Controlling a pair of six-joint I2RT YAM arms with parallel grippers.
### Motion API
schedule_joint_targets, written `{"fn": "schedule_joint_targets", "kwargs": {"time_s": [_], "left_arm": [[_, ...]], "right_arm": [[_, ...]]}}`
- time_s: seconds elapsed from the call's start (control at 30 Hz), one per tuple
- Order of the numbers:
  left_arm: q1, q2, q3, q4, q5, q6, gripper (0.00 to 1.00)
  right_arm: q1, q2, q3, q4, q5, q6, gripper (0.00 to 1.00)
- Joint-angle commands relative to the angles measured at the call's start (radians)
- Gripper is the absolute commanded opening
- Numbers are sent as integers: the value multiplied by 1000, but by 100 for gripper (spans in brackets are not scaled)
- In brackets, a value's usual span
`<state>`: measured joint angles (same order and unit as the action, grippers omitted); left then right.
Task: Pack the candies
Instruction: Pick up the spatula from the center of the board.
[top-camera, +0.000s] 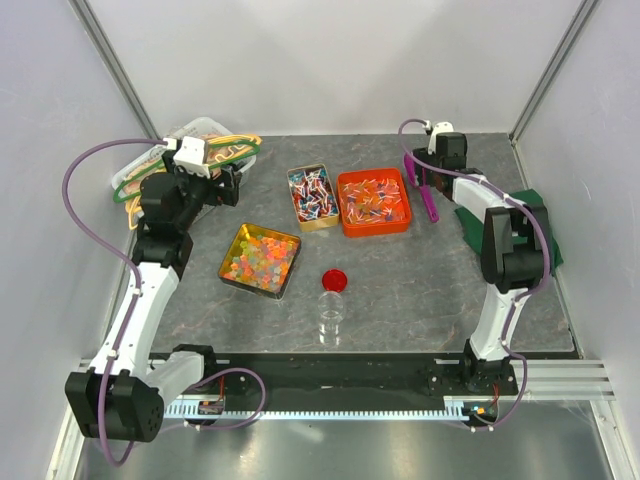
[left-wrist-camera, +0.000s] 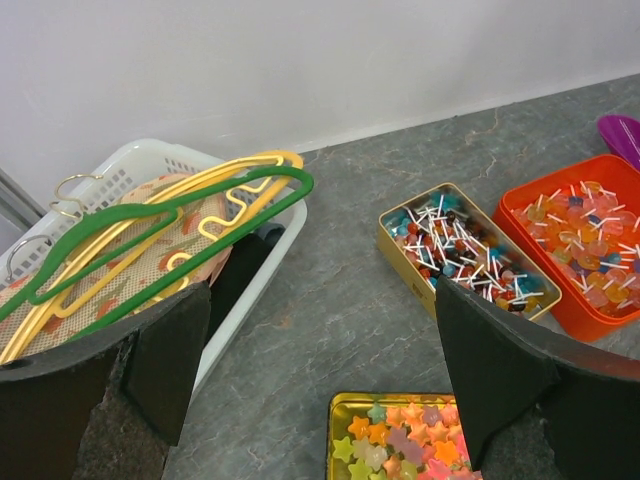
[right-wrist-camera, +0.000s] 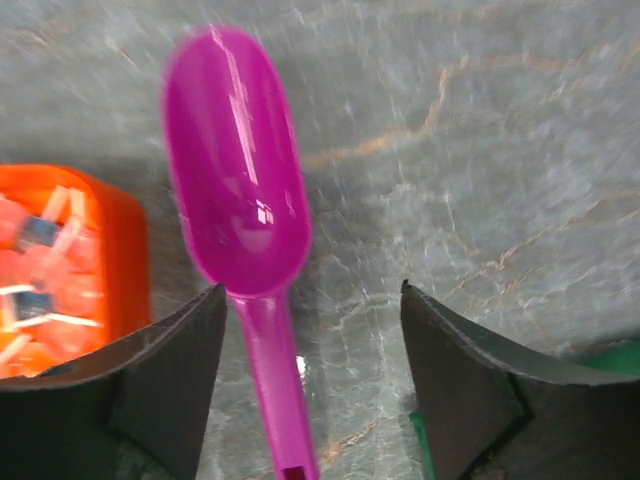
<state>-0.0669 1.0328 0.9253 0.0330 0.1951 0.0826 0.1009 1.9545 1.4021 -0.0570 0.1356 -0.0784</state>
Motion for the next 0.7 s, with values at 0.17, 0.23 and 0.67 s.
{"fn": "schedule_joint_targets", "kwargs": {"time_s": [0.17, 0.23, 0.67], "left_arm": [[6, 0, 1, 36, 17, -3, 100], [6, -2, 1, 36, 15, -3, 99], [6, 7, -9, 39, 18, -4, 100]], "right_arm": [[-43, 72, 60, -61, -114, 2, 71], [-47, 72, 58, -60, -132, 9, 71], [-70, 52, 38, -58, -246, 9, 67]]}}
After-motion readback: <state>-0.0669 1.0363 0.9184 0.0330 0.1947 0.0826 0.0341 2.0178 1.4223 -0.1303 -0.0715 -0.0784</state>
